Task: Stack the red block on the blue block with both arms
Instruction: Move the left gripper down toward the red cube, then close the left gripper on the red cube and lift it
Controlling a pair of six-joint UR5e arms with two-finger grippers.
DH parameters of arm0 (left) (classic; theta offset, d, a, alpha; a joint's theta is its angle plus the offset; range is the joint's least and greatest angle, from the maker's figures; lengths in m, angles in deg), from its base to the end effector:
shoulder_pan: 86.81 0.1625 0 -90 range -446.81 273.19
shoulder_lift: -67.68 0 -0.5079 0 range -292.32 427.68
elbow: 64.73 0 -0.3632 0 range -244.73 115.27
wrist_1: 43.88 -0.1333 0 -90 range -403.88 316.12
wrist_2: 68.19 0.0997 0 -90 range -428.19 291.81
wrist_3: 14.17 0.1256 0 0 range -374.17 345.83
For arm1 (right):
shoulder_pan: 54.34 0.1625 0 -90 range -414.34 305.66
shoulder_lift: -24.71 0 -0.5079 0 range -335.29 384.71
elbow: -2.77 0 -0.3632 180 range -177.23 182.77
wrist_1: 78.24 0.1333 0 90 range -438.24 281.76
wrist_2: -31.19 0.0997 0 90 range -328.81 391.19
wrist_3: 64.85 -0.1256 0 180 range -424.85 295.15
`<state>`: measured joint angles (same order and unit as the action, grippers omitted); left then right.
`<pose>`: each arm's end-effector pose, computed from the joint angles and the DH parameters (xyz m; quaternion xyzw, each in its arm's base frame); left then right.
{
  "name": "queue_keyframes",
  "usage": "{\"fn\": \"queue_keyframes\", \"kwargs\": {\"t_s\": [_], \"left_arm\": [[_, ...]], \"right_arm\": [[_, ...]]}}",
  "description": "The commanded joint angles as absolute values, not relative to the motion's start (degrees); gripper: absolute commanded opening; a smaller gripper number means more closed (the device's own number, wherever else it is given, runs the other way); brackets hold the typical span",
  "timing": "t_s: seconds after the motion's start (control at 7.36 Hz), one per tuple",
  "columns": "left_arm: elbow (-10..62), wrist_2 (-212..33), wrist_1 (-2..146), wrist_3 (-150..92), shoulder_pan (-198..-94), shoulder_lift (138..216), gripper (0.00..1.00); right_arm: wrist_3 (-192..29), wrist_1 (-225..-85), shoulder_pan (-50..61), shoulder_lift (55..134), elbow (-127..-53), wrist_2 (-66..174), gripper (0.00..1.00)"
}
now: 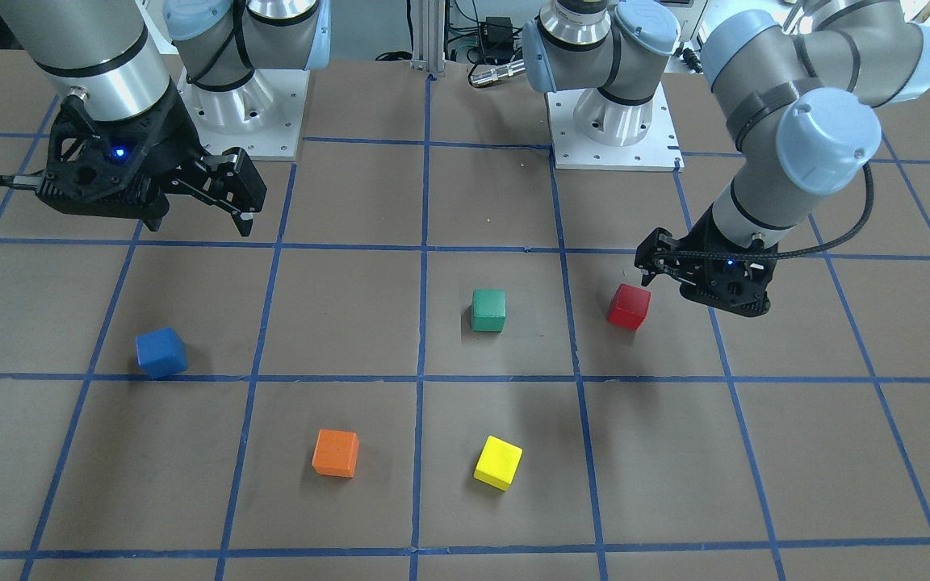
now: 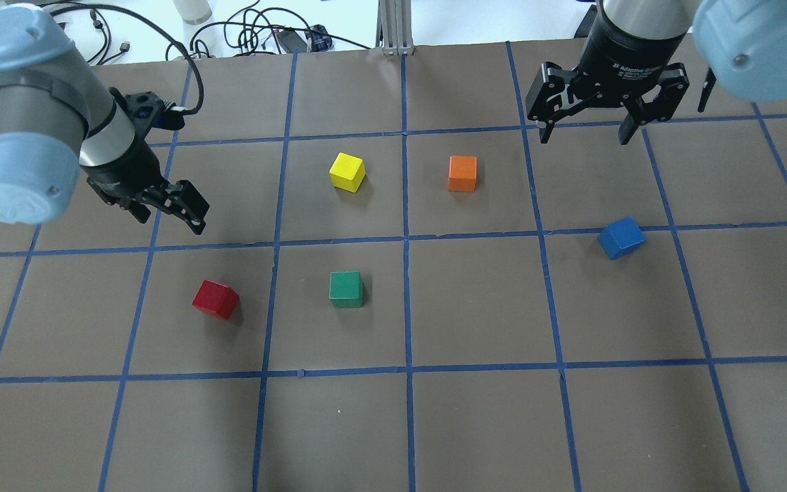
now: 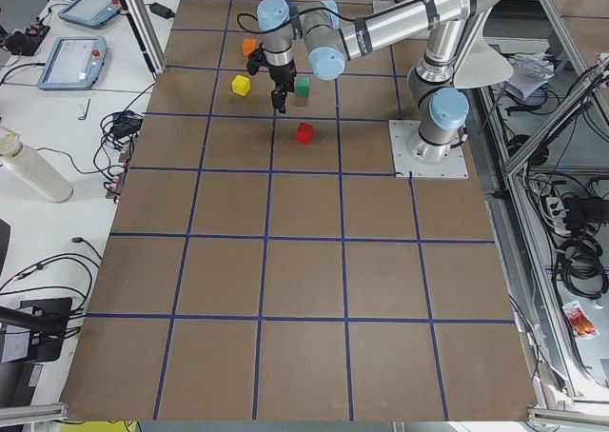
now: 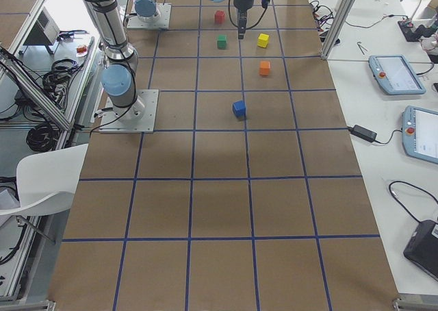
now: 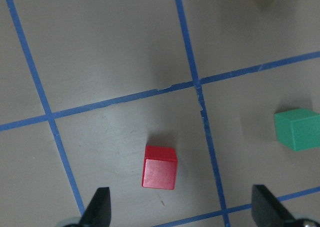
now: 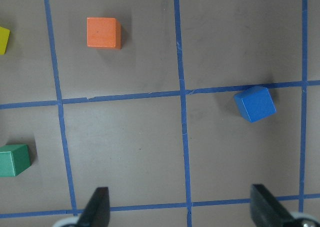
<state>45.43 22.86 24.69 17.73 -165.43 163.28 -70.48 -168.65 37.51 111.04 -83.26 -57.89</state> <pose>-0.0364 -0.4833 0.3774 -0.1783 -0.9832 -0.0385 0.0054 0.1513 -0.4923 0.5469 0.0329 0.9994 -0.0057 0.0084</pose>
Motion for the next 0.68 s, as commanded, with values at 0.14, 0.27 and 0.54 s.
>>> {"fn": "queue_keyframes", "kwargs": {"t_s": [0.14, 0.27, 0.54], "left_arm": [[58.1, 23.0, 8.8, 22.6, -164.9, 165.8, 1.0], [59.8, 23.0, 8.5, 22.7, -164.9, 166.9, 1.0], [60.5, 23.0, 8.4, 19.5, -165.0, 168.2, 0.95]], "right_arm": [[-70.5, -168.5, 37.5, 111.1, -83.2, -57.8, 1.0], [-70.5, -168.5, 37.5, 111.1, -83.2, -57.8, 1.0], [-70.6, -168.5, 37.5, 111.2, -83.2, -57.8, 1.0]]}}
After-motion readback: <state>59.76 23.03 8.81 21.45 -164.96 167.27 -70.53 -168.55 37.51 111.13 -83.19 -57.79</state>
